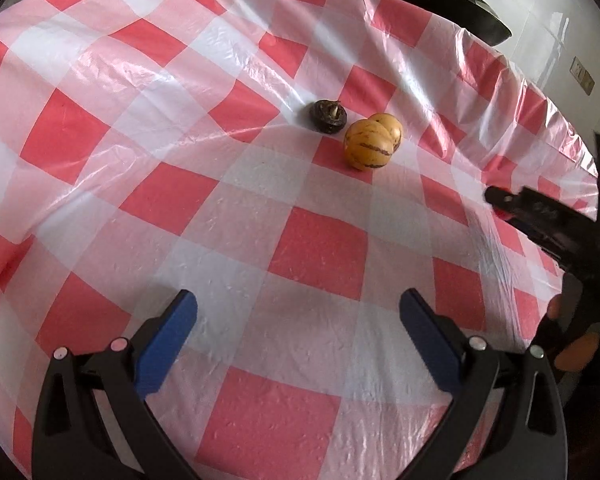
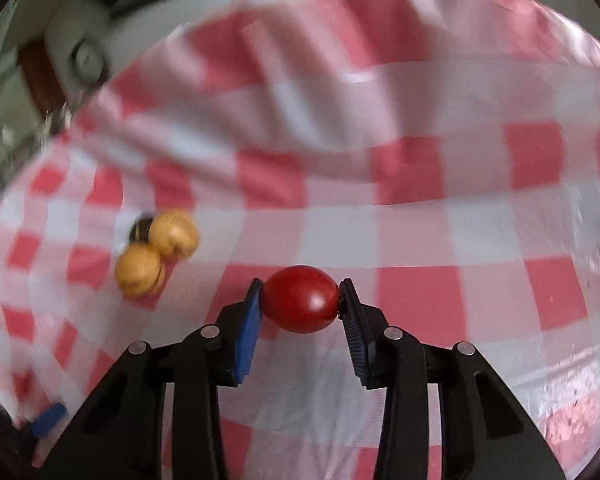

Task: Organize fruits
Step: 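Grasp a yellow speckled fruit with the left tool while the right tool grasps a red tomato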

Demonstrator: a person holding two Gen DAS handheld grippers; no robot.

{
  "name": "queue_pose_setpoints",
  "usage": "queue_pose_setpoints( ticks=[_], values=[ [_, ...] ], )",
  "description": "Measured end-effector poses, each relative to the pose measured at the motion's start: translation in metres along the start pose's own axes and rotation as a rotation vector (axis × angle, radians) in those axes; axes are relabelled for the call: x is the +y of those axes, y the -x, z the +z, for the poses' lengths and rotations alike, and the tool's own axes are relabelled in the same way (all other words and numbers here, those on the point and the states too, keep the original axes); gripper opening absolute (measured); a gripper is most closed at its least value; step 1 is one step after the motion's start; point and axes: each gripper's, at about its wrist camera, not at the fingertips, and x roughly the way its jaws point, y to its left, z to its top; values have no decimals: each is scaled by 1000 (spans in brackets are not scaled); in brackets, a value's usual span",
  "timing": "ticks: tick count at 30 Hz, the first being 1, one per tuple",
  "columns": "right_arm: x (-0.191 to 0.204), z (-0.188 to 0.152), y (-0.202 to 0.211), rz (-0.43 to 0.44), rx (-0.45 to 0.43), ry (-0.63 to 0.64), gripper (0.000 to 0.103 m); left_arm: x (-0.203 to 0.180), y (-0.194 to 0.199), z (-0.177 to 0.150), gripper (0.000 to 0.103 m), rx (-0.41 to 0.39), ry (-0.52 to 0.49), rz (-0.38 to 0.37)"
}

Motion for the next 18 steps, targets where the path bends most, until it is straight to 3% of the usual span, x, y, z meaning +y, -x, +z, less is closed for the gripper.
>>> queue_pose_setpoints(
  ticks=[9, 16, 18],
  values=[
    [-7, 4, 4, 59, -29, -23, 39, -14, -6, 2, 101, 36, -59, 26],
    [-6, 3, 4, 64, -21, -15, 39, -56, -54, 49, 101, 53, -148, 81],
    [-7, 3, 5, 64, -20, -15, 39, -61, -69, 64, 101, 51, -132, 98]
  ],
)
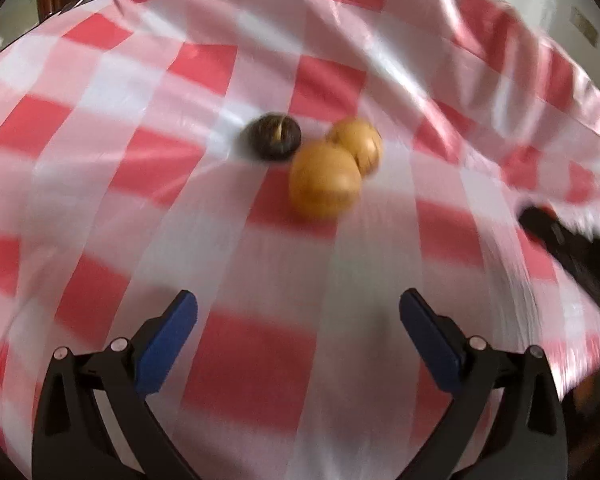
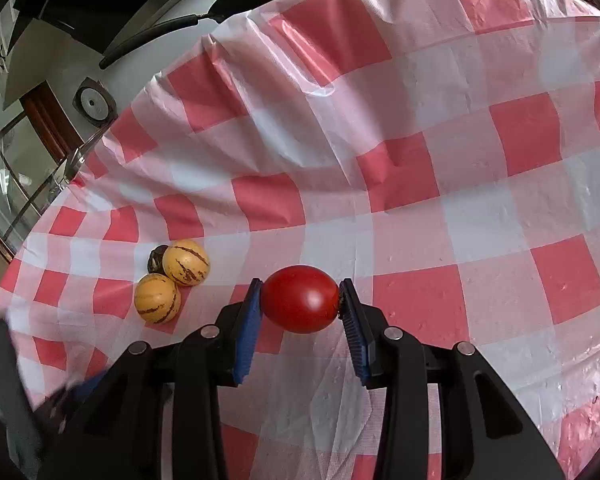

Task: Organize fruits
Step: 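Grasp a yellow speckled fruit with the left tool while the right tool grasps a red tomato, then carry the yellow fruit and tomato over the white box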

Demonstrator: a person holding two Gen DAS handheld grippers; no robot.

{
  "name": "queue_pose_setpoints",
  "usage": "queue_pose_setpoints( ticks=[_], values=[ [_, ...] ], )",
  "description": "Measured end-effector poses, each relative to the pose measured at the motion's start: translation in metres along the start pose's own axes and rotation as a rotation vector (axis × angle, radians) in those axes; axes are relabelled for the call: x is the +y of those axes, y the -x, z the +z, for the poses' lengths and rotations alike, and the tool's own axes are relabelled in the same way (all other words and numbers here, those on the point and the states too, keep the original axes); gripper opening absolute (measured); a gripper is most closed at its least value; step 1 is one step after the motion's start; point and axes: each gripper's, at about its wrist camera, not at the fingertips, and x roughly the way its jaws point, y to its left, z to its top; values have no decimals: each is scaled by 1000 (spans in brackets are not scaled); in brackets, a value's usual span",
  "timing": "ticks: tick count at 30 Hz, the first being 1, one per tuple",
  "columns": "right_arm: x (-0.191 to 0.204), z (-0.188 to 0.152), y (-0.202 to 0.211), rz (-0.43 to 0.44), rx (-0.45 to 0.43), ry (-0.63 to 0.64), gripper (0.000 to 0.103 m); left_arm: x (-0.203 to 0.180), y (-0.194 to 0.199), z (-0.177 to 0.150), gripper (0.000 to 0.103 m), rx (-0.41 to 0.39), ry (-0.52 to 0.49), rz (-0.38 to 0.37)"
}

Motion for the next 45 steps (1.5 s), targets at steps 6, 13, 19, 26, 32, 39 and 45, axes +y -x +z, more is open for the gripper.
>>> queue_pose_setpoints(
  ticks=[6, 13, 19, 26, 32, 39, 45],
  values=[
    [1, 0, -2, 2, 9, 4, 39, -12, -32, 39, 91, -3, -6, 40],
    [1, 0, -3, 5, 11, 5, 39, -20, -25, 32, 43, -39, -76, 6],
    [0, 0, -3, 7, 9, 3, 39, -2, 13, -3, 43, -118, 8, -75],
    [0, 0, -3, 12, 8, 4, 39, 26, 8, -8, 43, -88, 153, -197],
    [1, 1, -6, 16, 28, 12, 39, 25, 8, -7, 43, -90, 160, -228],
    [2, 1, -8, 12, 39, 9, 39, 32, 11, -9, 43, -113, 201, -237],
    [11, -25, 15, -19, 65, -14, 39, 56, 39, -49, 43, -81, 291, -245]
  ],
)
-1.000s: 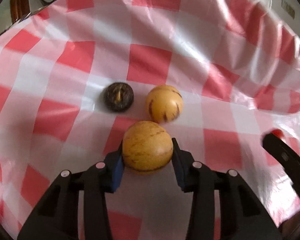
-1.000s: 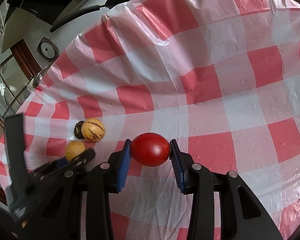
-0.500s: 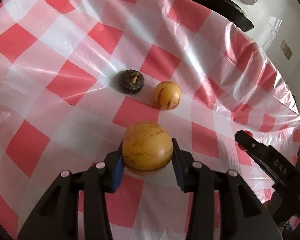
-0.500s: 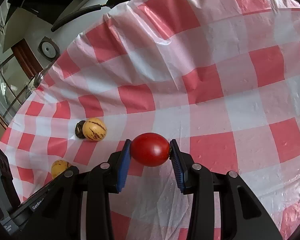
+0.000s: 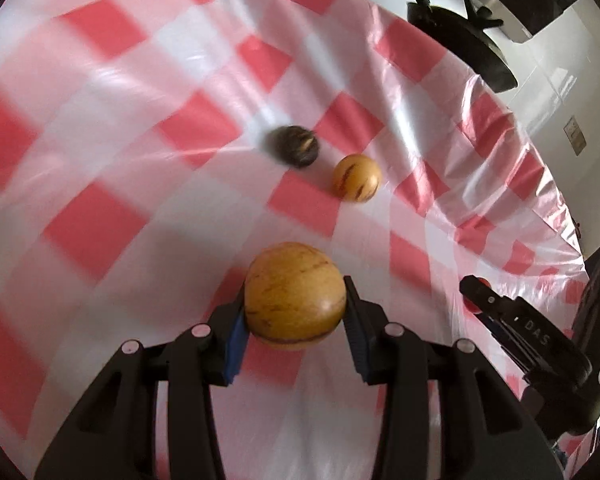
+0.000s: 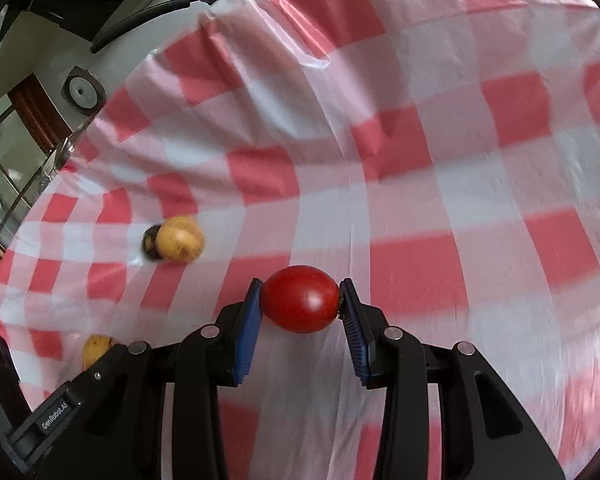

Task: Organize fruits
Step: 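Carry the yellow fruit and tomato over the white box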

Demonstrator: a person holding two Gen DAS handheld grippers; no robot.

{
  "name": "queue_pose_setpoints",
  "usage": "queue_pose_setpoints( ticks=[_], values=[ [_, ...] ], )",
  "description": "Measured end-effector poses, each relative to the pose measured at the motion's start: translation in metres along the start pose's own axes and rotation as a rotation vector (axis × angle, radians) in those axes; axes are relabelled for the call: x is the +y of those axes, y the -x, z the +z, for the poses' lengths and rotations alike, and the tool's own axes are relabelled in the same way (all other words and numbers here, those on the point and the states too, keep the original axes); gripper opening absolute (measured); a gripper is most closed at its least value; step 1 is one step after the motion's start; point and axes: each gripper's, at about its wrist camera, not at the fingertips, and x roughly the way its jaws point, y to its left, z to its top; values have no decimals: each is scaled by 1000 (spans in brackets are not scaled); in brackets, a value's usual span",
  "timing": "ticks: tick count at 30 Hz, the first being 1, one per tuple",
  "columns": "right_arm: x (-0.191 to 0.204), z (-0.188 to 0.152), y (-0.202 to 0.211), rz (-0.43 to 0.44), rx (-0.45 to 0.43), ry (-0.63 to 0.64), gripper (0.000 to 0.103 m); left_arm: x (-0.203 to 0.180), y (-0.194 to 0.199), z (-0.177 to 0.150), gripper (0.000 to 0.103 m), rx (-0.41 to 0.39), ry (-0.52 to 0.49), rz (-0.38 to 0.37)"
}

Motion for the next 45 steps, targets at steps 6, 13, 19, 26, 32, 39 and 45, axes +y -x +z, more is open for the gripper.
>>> queue_pose_setpoints(
  ticks=[6, 13, 19, 26, 32, 39, 45],
  values=[
    [36, -56, 38, 65, 21, 56, 39, 20, 61, -42, 43, -37, -47, 33],
    [81, -118, 76, 107, 78, 190, 39, 52, 121, -91, 43, -49, -94, 75],
    [113, -161, 101, 136, 106, 297, 39, 80, 164, -119, 43, -88, -111, 98],
    [152, -202, 128, 194, 131, 411, 39, 108, 208, -145, 43, -133, -135, 113],
    [184, -238, 147, 257, 151, 526, 39, 140, 246, -164, 43, -169, -136, 149],
    [226, -281, 152, 327, 210, 647, 39, 182, 293, -193, 43, -214, -127, 238],
    [263, -332, 165, 421, 262, 815, 39, 220, 325, -219, 43, -228, -84, 313]
  ],
)
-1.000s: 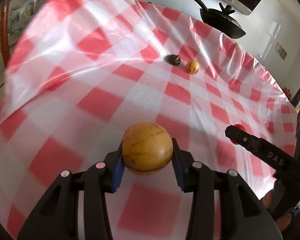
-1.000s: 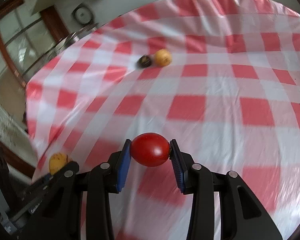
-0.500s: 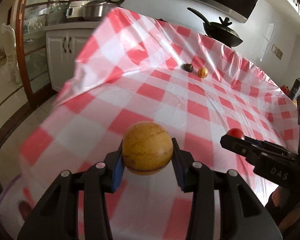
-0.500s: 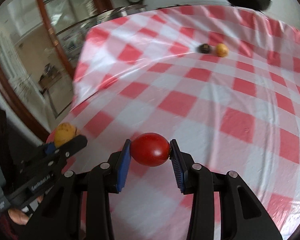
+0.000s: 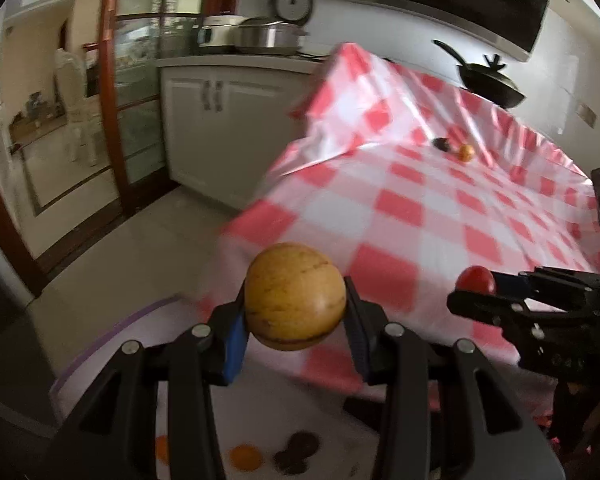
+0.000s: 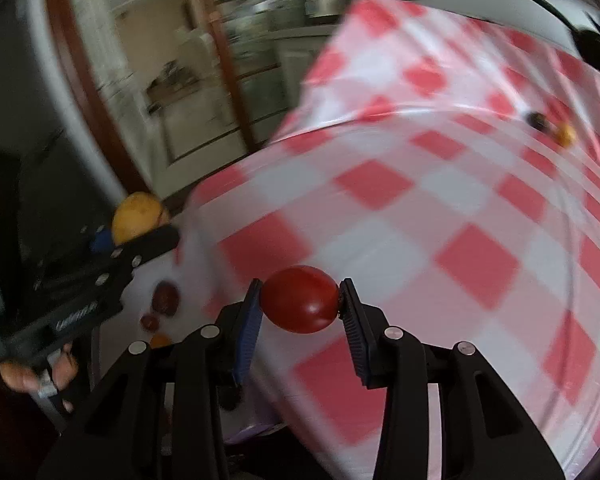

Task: Organize fruits
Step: 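Carry the yellow fruit and tomato over the white box, then open both tools to drop the yellow fruit and tomato into the box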

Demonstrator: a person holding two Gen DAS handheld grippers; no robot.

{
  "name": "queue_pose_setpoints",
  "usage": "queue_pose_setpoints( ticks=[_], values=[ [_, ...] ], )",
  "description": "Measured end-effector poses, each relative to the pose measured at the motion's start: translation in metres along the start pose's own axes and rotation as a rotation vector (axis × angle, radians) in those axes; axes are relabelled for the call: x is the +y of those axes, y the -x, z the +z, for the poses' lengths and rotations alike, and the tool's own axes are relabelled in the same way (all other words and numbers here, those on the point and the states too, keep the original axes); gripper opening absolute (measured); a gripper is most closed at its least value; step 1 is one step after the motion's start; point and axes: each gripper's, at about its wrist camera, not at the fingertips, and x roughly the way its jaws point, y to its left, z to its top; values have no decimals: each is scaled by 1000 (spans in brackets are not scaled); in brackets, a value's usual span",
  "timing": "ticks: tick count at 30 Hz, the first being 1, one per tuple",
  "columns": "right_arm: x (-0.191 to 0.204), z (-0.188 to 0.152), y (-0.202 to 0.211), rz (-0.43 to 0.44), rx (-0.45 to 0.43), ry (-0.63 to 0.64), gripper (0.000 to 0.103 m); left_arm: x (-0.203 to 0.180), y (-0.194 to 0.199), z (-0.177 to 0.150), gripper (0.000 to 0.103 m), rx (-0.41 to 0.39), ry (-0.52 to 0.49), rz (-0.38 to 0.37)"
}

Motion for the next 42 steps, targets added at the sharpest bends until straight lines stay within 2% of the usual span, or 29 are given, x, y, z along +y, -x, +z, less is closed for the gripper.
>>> queue_pose_setpoints(
  ticks=[6, 10, 14, 18, 25, 32, 33, 35, 36, 37, 39, 42],
  values=[
    [51, -12, -17, 92, 58, 151, 39, 43, 10, -28, 43, 48, 58, 72],
    [83, -26, -38, 140, 132, 260, 39, 67, -1, -55, 43, 121, 89, 121],
    [104, -41, -71, 154, 232, 324, 39, 81, -25, -80, 43, 241, 116, 145],
    [112, -63, -117, 149, 374, 350, 39, 86, -51, -100, 43, 359, 90, 197],
    [131, -86, -163, 134, 494, 415, 40, 106, -94, -130, 43, 536, 125, 219],
    [133, -91, -169, 114, 504, 462, 41, 108, -97, -136, 45, 546, 122, 231],
    [135, -93, -169, 114, 503, 458, 45, 108, -96, -135, 45, 541, 123, 231],
    [137, -92, -169, 128, 496, 441, 55, 106, -91, -131, 57, 519, 123, 239],
    [137, -91, -166, 139, 493, 435, 59, 104, -90, -130, 70, 507, 122, 247],
    [140, -90, -164, 137, 485, 438, 60, 103, -88, -126, 77, 491, 119, 260],
    [140, -89, -158, 128, 464, 455, 67, 102, -84, -123, 77, 479, 111, 271],
    [138, -85, -150, 133, 445, 444, 70, 104, -81, -118, 77, 472, 109, 286]
  ],
)
